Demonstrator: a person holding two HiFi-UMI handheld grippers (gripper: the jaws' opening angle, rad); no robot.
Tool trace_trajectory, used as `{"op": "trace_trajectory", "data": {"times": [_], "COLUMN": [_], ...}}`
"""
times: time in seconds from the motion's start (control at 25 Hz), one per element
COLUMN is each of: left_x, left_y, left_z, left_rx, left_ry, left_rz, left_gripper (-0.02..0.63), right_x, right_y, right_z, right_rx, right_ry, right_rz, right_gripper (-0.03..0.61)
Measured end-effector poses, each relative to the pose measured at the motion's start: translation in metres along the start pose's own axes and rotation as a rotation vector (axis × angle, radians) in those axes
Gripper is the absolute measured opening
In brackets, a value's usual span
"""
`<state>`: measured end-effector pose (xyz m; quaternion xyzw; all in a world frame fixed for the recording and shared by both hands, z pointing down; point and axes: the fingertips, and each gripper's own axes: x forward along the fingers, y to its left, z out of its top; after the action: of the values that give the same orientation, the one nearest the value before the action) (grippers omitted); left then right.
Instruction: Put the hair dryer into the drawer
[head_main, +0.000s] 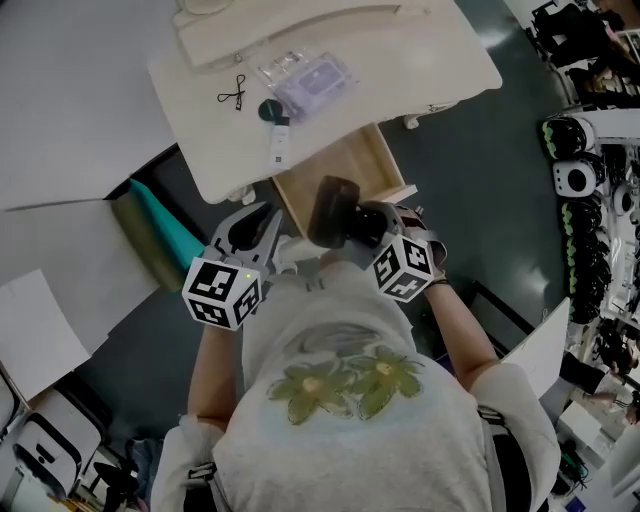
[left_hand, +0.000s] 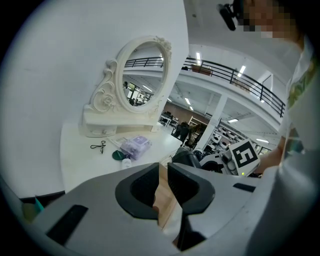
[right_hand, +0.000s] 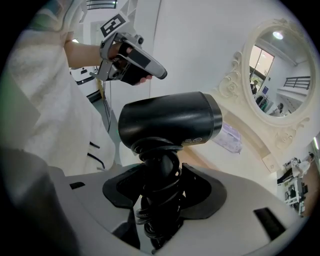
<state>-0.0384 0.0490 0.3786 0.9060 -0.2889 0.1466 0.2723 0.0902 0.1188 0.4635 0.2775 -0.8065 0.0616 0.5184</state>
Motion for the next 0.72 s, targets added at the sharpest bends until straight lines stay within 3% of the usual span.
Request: {"op": "trace_trajectory", "data": {"times": [0.72], "left_x": [0.000], "left_y": [0.012], "left_z": [-0.002], "left_rx": [-0.065], "left_ry": [-0.021], "left_rz": [0.131], "left_gripper": [0.060], "right_x": [0.022], "right_y": [-0.011], "right_z": [-0.003], "right_rx": [-0.223], "right_ry": [-0.009], "right_rz": [0.125], "right_gripper": [0.213]}}
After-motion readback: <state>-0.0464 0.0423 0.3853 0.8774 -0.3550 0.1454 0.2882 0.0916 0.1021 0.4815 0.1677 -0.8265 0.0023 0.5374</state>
